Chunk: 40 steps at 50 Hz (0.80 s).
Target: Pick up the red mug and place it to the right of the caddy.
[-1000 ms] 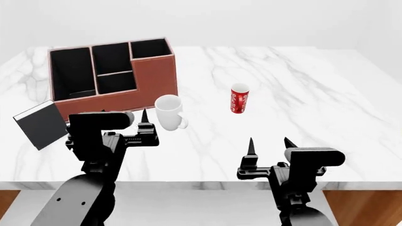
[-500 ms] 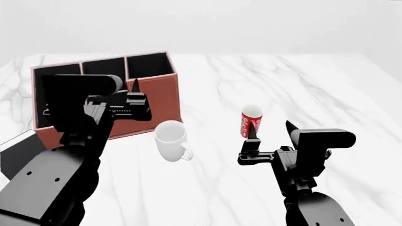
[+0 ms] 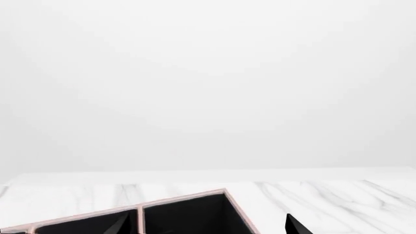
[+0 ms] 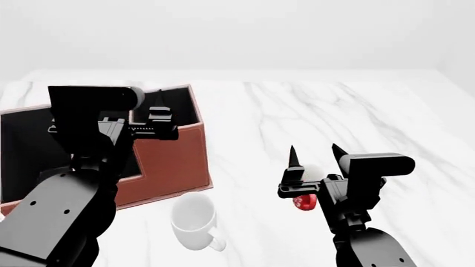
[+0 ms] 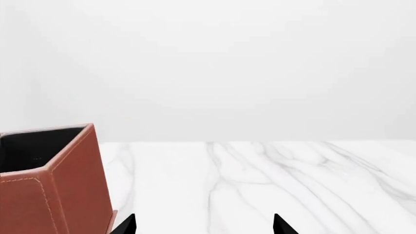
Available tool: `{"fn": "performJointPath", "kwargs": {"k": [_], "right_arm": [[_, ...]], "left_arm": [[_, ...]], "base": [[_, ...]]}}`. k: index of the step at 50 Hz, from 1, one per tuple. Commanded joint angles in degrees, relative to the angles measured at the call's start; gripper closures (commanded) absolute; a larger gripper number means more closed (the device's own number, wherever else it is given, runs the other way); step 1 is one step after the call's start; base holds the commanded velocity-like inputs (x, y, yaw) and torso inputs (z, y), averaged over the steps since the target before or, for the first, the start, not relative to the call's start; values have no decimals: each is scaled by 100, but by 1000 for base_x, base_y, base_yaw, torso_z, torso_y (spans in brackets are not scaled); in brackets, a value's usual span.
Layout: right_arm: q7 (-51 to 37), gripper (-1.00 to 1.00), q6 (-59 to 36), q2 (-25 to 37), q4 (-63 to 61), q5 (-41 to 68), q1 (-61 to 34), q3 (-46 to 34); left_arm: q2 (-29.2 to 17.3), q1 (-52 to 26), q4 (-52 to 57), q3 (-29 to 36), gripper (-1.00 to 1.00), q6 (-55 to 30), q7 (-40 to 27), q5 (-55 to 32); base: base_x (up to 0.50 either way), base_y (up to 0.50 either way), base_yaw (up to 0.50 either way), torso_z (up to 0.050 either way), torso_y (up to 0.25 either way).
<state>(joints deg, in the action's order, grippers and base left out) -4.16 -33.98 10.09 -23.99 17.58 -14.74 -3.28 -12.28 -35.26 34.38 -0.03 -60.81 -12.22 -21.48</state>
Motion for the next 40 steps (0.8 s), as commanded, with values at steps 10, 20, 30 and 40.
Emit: {"fn": "performJointPath", "kwargs": {"k": [10,20,30,40], "right_arm": [[-43,-100,-67,37,-39,230,103,83],[-6,-100,1189,396,-642,-28,1701,384],[90,-100,1346,570,-916,133,2652,655],[154,-100,1310,596,-462,82,2622,505]], "left_arm": [[-53,-16,2,56,-100,47,-61,-24],[-87,25,1,69,-100,105,-87,-24],[-102,58,36,78,-100,115,-111,-57],[-114,77,46,84,-100,125,-135,-88]], "base": [[300,0,0,0,2],[0,0,0,0,0],[0,0,0,0,0],[0,0,0,0,0]]}}
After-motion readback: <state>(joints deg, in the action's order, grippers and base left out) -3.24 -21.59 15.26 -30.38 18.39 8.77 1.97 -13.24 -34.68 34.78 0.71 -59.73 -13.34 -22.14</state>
